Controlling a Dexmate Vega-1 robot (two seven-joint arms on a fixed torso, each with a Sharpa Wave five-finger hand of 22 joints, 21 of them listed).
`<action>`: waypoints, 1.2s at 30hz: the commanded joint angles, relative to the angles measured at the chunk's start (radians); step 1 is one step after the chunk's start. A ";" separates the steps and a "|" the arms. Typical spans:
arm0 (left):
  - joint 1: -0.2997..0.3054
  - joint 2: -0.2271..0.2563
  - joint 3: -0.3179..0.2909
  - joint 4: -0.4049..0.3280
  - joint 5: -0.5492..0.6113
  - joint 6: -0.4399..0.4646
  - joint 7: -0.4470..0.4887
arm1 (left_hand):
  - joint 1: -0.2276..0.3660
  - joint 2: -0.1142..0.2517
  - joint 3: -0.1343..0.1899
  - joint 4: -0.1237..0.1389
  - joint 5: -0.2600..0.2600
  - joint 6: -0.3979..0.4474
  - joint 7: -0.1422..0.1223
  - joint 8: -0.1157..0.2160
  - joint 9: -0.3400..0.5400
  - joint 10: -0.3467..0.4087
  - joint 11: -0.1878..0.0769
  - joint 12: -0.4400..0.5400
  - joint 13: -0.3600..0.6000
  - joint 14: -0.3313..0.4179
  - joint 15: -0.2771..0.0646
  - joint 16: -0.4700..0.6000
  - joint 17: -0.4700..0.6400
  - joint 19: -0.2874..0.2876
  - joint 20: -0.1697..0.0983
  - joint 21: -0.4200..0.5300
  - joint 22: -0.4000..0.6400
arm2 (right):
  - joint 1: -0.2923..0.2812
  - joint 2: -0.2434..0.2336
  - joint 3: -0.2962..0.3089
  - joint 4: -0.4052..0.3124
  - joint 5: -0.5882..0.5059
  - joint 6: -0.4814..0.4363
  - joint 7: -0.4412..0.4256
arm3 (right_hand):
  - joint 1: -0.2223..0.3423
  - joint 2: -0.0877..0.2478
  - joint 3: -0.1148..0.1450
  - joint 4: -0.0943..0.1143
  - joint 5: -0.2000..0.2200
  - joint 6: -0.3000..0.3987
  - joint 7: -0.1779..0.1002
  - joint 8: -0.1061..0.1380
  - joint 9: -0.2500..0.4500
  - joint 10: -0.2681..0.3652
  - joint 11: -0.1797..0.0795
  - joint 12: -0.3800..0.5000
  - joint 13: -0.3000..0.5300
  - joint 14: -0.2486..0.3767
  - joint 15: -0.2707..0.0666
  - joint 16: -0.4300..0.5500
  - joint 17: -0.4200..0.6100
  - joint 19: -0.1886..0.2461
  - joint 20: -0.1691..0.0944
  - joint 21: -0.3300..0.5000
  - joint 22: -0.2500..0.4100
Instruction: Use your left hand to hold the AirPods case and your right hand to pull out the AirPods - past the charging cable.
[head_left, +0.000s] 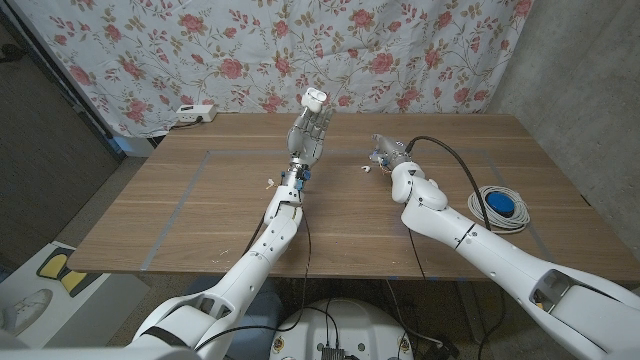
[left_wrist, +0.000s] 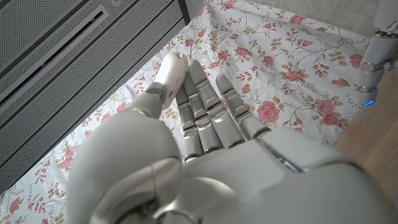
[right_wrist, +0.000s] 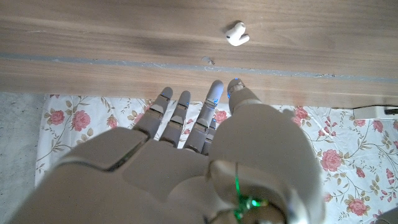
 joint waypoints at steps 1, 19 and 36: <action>0.003 -0.007 -0.004 0.007 -0.007 0.005 -0.012 | -0.008 -0.017 -0.006 -0.010 0.002 0.064 -0.062 0.032 0.210 0.026 -0.044 -0.004 0.003 -0.011 -0.005 0.000 -0.001 -0.001 -0.004 0.005 0.002 | -0.006 -0.010 0.000 -0.038 -0.016 0.003 -0.003 | -0.010 -0.003 0.001 -0.005 0.003 -0.004 -0.004 0.002 0.005 0.009 0.000 -0.006 -0.003 -0.003 -0.103 -0.004 -0.001 0.001 0.003 0.001 0.004; 0.013 -0.019 -0.014 0.001 -0.061 0.067 -0.025 | -0.002 -0.013 -0.023 -0.019 0.008 0.057 -0.062 0.027 0.198 0.017 -0.044 -0.008 0.001 -0.024 -0.009 -0.002 -0.005 -0.006 0.003 0.004 0.001 | -0.032 -0.034 0.031 -0.138 -0.033 -0.003 -0.028 | -0.018 -0.002 -0.002 -0.004 0.004 -0.007 -0.005 0.001 0.004 0.009 0.001 -0.013 -0.021 -0.003 -0.101 -0.005 -0.001 -0.003 0.008 0.001 0.003; 0.021 -0.025 -0.031 -0.004 -0.083 0.087 -0.003 | 0.061 0.053 0.012 -0.021 0.011 0.074 -0.058 0.043 0.192 0.041 -0.047 0.008 0.018 0.010 -0.017 0.014 -0.008 0.011 0.005 0.017 0.002 | -0.111 -0.105 0.157 -0.378 0.022 0.003 -0.068 | -0.025 0.000 -0.003 -0.002 0.005 -0.013 -0.009 0.000 0.004 0.010 0.000 -0.018 -0.036 0.001 -0.104 -0.004 -0.001 -0.001 0.008 0.003 0.004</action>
